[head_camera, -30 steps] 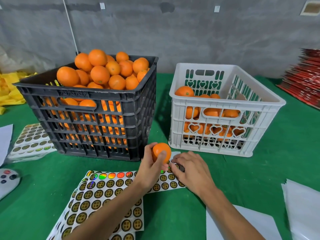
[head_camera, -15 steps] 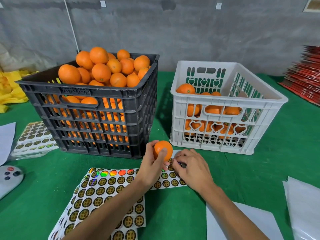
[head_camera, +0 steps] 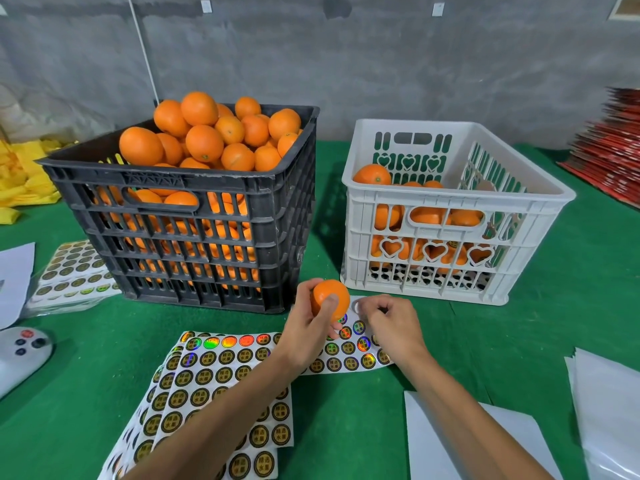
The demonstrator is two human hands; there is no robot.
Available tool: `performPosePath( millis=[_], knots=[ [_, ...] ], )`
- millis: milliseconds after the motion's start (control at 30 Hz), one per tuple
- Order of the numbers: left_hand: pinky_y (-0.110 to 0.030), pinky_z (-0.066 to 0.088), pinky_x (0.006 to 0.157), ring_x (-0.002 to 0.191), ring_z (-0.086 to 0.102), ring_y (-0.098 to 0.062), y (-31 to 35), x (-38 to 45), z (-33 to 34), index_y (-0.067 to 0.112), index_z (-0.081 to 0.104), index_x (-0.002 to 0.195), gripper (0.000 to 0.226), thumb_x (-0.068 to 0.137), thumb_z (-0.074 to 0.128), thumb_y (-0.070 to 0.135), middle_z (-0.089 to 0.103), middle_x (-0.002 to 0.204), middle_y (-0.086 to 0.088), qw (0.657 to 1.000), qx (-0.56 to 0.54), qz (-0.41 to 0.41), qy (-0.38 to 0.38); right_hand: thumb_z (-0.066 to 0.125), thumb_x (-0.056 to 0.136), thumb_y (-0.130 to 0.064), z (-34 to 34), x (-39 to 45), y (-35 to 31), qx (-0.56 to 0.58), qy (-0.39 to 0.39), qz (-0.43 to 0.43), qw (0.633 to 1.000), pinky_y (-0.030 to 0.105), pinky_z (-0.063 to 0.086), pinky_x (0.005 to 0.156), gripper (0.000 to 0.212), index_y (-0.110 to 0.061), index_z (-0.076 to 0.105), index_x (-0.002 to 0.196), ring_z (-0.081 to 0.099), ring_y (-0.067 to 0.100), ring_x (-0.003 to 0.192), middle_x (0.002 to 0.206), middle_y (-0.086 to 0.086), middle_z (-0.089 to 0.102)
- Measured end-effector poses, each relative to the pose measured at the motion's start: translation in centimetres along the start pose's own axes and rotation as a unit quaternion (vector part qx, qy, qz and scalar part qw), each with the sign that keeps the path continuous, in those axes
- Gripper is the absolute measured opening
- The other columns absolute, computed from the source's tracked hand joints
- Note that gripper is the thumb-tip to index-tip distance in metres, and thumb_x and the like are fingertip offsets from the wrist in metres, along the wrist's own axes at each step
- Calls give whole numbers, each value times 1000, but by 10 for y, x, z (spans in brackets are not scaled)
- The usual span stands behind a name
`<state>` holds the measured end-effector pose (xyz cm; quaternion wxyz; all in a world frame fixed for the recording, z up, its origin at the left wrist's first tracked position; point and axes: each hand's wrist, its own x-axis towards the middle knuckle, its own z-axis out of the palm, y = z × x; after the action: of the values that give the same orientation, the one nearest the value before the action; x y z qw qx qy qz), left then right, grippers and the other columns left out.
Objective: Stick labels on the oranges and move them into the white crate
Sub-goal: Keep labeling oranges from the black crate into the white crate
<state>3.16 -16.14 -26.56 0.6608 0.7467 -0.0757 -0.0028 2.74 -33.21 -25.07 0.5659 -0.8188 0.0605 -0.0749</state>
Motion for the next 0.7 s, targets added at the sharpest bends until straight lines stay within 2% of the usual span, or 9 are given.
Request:
performPosePath(
  millis=[67, 133, 200, 333, 433, 500, 567, 633, 700],
  knots=[
    [-33, 62, 77, 79, 74, -28, -1, 1, 0, 32, 42, 135, 50, 95, 53, 59, 68, 99, -9, 1000, 6, -1, -6, 65, 96, -21, 0, -4, 2, 10, 67, -39, 997, 9, 44, 59, 29, -20, 74, 68, 62, 7, 65, 76, 0, 73],
    [-29, 61, 74, 78, 73, -27, -2, 2, -1, 37, 43, 133, 52, 90, 53, 65, 70, 100, -11, 1000, 14, 0, -15, 67, 98, -29, 0, -8, 3, 18, 111, -83, 990, 8, 45, 67, 16, -26, 78, 86, 63, 3, 78, 89, -11, 70],
    [-28, 60, 72, 73, 72, -23, -3, 3, -1, 40, 44, 130, 51, 88, 54, 67, 69, 100, -12, 1000, 18, 2, -22, 69, 97, -33, 2, -11, 2, 12, 118, -121, 986, 10, 47, 72, 11, -28, 78, 98, 63, 2, 84, 95, -17, 67],
    [-39, 62, 74, 74, 70, -23, -7, 4, -1, 38, 45, 131, 48, 90, 56, 63, 66, 105, -12, 1000, -3, 7, -30, 73, 94, -30, 9, -15, -2, 14, 79, -169, 982, 14, 49, 73, 7, -30, 79, 98, 63, 8, 83, 92, -16, 65],
    [-46, 62, 77, 75, 71, -26, -5, 4, -2, 35, 45, 132, 52, 91, 55, 64, 67, 102, -8, 1000, -15, 1, -26, 77, 90, -32, 7, -14, 0, 44, 36, -169, 984, 21, 53, 80, 12, -29, 81, 102, 65, 10, 90, 95, -12, 68],
    [-41, 62, 75, 73, 71, -24, -3, 5, -3, 32, 46, 131, 51, 92, 54, 63, 70, 95, -6, 1000, -17, -6, -20, 79, 86, -46, 3, -13, 2, 46, -7, -167, 985, 19, 51, 88, 29, -30, 80, 110, 65, 9, 102, 104, -15, 69],
    [-31, 60, 70, 69, 70, -21, -1, 7, -5, 28, 47, 130, 40, 100, 53, 53, 70, 93, -7, 999, -29, -15, -11, 74, 84, -60, 2, -14, 2, 31, -41, -167, 985, 15, 46, 96, 47, -30, 76, 121, 60, 4, 114, 114, -19, 65],
    [-30, 59, 67, 70, 70, -24, 2, 7, -5, 21, 46, 132, 30, 108, 52, 38, 70, 95, -14, 998, -53, -22, -7, 67, 92, -56, 3, -15, 2, 8, -48, -176, 983, 19, 46, 102, 45, -27, 73, 126, 58, 4, 120, 119, -20, 62],
    [-34, 60, 66, 75, 70, -31, 5, 7, -6, 15, 45, 135, 30, 109, 51, 30, 69, 100, -20, 996, -86, -23, -4, 56, 102, -45, 5, -15, 4, -12, -31, -193, 981, 27, 47, 104, 36, -22, 74, 123, 58, 6, 121, 119, -20, 64]
  ],
)
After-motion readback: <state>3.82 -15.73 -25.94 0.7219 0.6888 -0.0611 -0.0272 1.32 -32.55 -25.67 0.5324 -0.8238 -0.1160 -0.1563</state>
